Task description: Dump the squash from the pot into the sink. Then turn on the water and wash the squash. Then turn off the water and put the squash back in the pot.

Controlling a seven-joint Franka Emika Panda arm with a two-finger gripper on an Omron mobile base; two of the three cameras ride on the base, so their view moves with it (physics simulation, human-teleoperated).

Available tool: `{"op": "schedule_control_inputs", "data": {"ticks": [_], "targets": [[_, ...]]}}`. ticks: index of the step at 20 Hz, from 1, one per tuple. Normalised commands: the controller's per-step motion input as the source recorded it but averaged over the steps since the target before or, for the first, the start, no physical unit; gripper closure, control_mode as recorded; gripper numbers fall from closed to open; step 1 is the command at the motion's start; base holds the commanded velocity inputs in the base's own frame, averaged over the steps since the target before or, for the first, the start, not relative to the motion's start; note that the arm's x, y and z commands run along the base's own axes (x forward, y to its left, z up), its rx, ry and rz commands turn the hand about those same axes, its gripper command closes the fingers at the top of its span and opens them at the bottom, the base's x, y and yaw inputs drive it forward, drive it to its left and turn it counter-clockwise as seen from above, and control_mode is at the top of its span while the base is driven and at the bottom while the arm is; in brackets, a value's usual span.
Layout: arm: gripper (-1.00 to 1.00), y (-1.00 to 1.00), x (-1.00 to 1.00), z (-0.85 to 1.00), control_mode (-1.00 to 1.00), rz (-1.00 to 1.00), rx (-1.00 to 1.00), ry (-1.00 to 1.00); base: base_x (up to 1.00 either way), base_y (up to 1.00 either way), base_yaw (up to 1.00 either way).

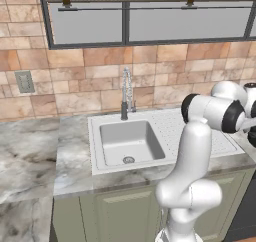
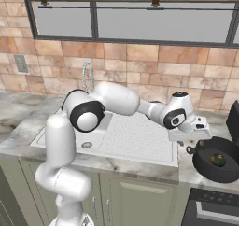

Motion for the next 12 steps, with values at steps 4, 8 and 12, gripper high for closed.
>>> {"op": "schedule_control_inputs", "data": {"ticks": [4,8,12], "targets": [[-1.00,-0.10,0.00,-0.21,-1.00,0.00,0.01,0.02,0.00,0.00,0.00],[-1.00,-0.05,0.00,-0.25,-1.00,0.00,0.00,0.03,0.00,0.00,0.00],[-1.00,-0.03,0.00,-0.24,-1.00,0.00,0.00,0.04,0.00,0.00,0.00]]}}
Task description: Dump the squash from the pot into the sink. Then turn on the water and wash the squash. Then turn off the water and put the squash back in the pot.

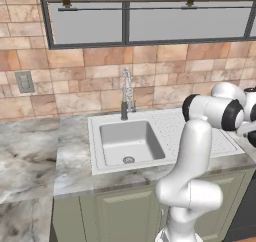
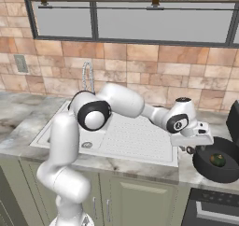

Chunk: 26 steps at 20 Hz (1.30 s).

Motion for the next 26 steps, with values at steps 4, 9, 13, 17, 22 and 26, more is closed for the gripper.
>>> {"op": "schedule_control_inputs", "data": {"ticks": [4,9,13,17,22,26], "targets": [[-1.00,-0.01,0.00,-0.24,-1.00,0.00,0.00,0.04,0.00,0.00,0.00],[-1.00,-0.03,0.00,-0.21,-1.00,0.00,0.00,0.04,0.00,0.00,0.00],[-1.00,-0.02,0.00,-0.19,-1.00,0.00,0.00,0.04,0.00,0.00,0.00],[1.00,0.00,0.00,-0.11,-1.00,0.00,0.00,0.01,0.00,0.00,0.00],[1.00,0.00,0.00,0.00,-1.00,0.01,0.02,0.00,0.00,0.00,0.00],[1.00,0.11,0.00,0.12,-1.00,0.07,0.00,0.00,0.00,0.00,0.00]]}}
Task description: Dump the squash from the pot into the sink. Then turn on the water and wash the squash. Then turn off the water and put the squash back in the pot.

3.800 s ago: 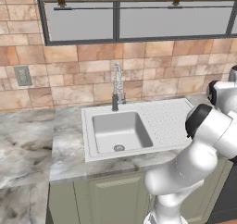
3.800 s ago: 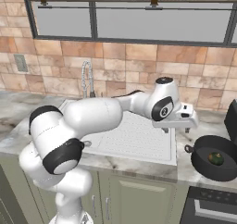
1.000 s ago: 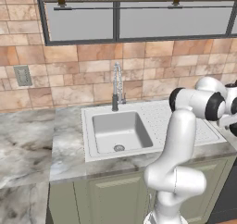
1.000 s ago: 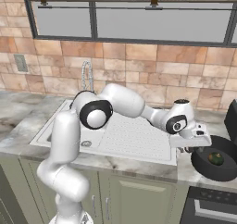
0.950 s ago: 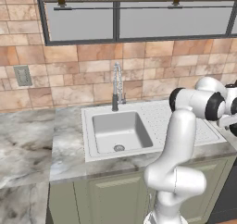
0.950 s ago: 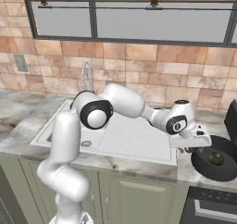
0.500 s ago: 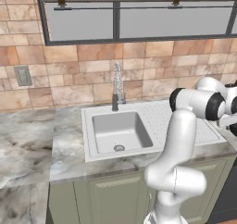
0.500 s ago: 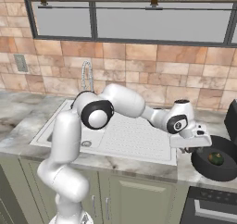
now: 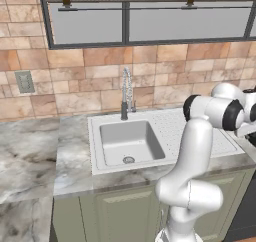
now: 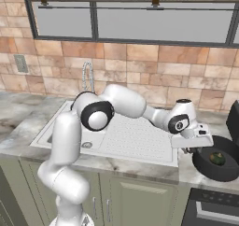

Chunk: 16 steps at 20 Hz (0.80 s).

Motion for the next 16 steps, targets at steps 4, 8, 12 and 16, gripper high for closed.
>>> {"op": "schedule_control_inputs", "data": {"ticks": [4,8,12,16], "targets": [[1.00,0.35,0.00,0.48,-1.00,0.07,-0.01,0.00,0.00,0.00,0.00],[1.00,0.55,0.00,0.66,-1.00,0.06,-0.07,0.00,0.00,0.00,0.00],[1.00,0.69,0.00,0.57,-1.00,0.05,-0.09,0.00,0.00,0.00,0.00],[1.00,0.76,0.00,0.26,-1.00,0.07,-0.05,-0.05,0.00,0.00,0.00]]}}
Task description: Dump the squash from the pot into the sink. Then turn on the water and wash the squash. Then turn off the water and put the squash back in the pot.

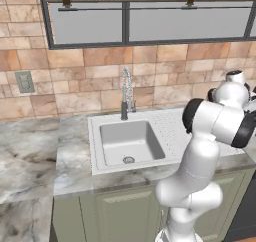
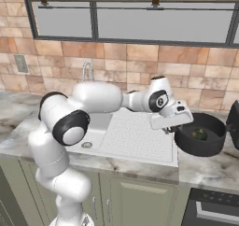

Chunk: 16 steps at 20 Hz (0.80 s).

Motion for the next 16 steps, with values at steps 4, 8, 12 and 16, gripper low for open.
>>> {"op": "schedule_control_inputs", "data": {"ticks": [4,8,12,16], "targets": [[1.00,0.75,0.00,0.33,-1.00,0.08,0.00,-0.07,0.00,0.00,0.00],[1.00,0.62,0.00,0.46,-1.00,0.12,0.00,0.00,0.00,0.00,0.00],[1.00,0.53,0.00,0.51,-1.00,0.17,0.02,0.01,0.00,0.00,0.00],[1.00,0.54,0.00,0.42,-1.00,0.18,0.02,0.06,0.00,0.00,0.00]]}}
